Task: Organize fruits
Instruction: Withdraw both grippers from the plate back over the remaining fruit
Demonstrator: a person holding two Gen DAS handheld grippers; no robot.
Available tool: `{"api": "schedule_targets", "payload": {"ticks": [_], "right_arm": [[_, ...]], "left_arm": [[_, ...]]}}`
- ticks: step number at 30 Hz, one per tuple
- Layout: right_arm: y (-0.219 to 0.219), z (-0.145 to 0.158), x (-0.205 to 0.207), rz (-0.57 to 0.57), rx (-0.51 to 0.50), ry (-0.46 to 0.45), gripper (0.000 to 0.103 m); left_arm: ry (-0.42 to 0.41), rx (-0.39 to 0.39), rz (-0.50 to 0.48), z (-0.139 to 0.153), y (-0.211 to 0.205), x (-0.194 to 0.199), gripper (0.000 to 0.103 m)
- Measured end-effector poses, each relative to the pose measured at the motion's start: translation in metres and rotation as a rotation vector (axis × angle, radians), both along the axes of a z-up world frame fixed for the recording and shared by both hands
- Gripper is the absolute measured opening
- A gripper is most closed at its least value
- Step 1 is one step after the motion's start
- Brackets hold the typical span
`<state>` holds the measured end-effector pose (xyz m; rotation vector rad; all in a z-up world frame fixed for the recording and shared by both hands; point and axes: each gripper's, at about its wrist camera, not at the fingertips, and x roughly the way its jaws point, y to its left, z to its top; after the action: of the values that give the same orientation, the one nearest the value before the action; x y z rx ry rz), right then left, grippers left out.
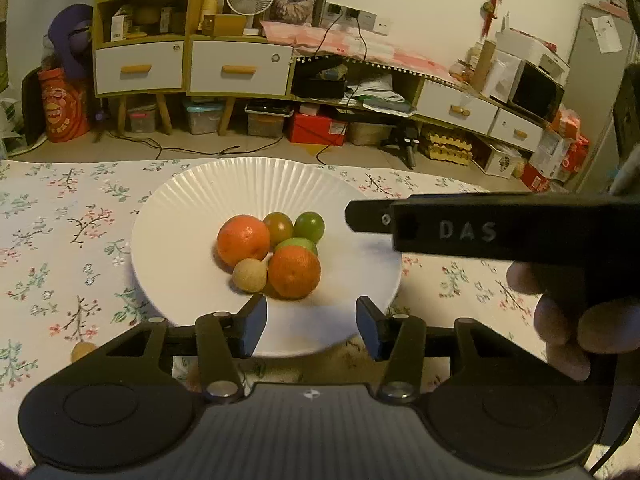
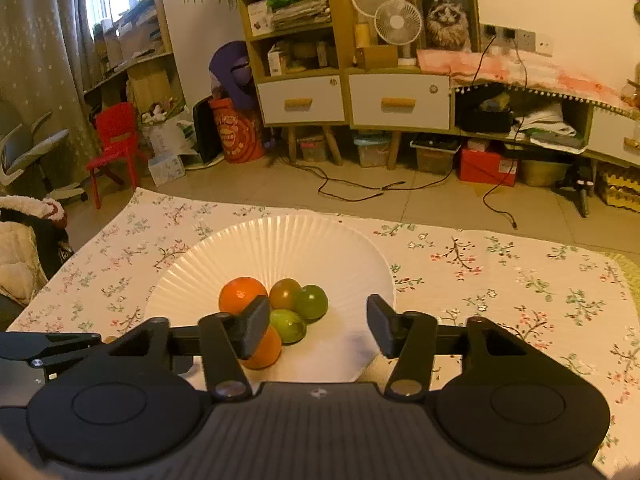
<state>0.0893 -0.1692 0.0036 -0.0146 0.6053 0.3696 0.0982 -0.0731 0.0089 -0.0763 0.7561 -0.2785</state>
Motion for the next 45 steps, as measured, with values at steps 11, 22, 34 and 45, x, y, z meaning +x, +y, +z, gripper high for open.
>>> {"api": "schedule_targets", "payload": {"ticks": [11, 22, 34, 45], "right_arm": [[0.001, 0.007, -0.021, -0.027, -0.011, 0.001, 0.065], [0.02, 0.002, -0.052, 0.028, -0.05, 0.002, 0.079], [0.025, -0.009, -0.077, 0.016, -0.066, 0.028, 0.095], [0.027, -0.028, -0.09, -0.02, -0.068, 0.052, 0.102]], "left_arm": [[-0.011, 0.018, -0.016, 0.01, 0.014, -0.022, 0.065], [-0.014, 0.076, -0.066, 0.011, 0.036, -0.046, 0.078], [-0.019, 0.095, -0.08, 0.004, 0.064, -0.062, 0.09], [-0.003, 0.088, 0.014, -0.009, 0.094, -0.072, 0.102]]}}
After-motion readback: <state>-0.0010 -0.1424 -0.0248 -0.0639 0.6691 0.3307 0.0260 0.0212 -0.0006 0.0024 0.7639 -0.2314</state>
